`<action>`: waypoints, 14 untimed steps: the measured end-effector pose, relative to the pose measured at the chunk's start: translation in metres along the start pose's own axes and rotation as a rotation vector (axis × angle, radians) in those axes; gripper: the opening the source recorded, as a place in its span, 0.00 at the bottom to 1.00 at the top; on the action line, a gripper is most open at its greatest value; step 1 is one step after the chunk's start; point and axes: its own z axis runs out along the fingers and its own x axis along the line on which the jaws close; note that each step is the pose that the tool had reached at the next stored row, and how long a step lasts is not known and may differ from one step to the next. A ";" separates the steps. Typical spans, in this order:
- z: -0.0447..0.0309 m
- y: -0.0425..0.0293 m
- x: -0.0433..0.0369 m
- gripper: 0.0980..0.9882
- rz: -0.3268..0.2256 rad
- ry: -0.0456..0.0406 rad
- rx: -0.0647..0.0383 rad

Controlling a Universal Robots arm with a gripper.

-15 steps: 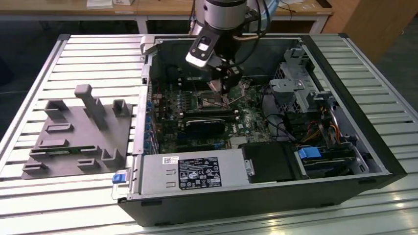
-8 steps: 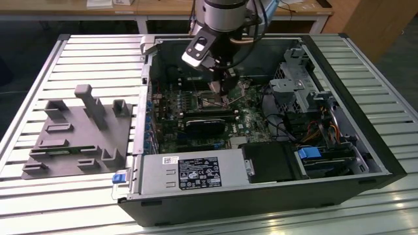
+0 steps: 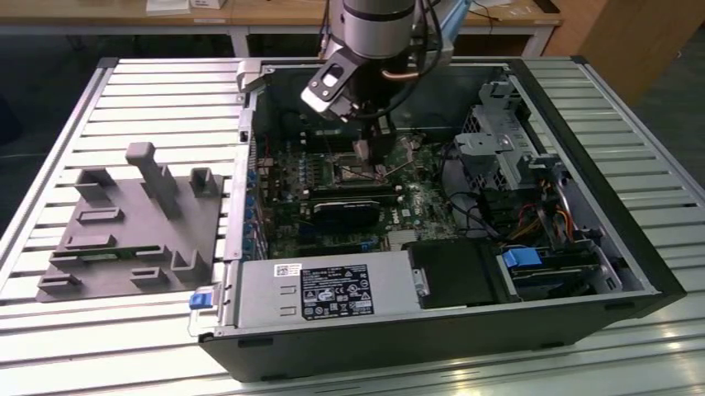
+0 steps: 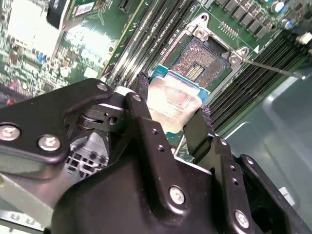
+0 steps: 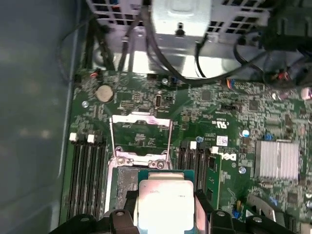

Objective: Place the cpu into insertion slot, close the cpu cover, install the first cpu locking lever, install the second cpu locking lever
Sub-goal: 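Place the cpu into insertion slot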

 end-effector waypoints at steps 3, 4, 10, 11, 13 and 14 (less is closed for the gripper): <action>0.0028 -0.0018 0.0012 0.50 0.018 -0.0014 0.000; 0.0038 -0.0024 0.0018 0.50 0.019 -0.0014 0.000; 0.0103 -0.0051 0.0070 0.50 0.020 -0.0002 0.000; 0.0114 -0.0055 0.0081 0.50 0.020 -0.0002 0.000; 0.0138 -0.0063 0.0101 0.50 0.020 -0.0001 -0.001; 0.0150 -0.0066 0.0107 0.50 0.020 -0.0001 -0.001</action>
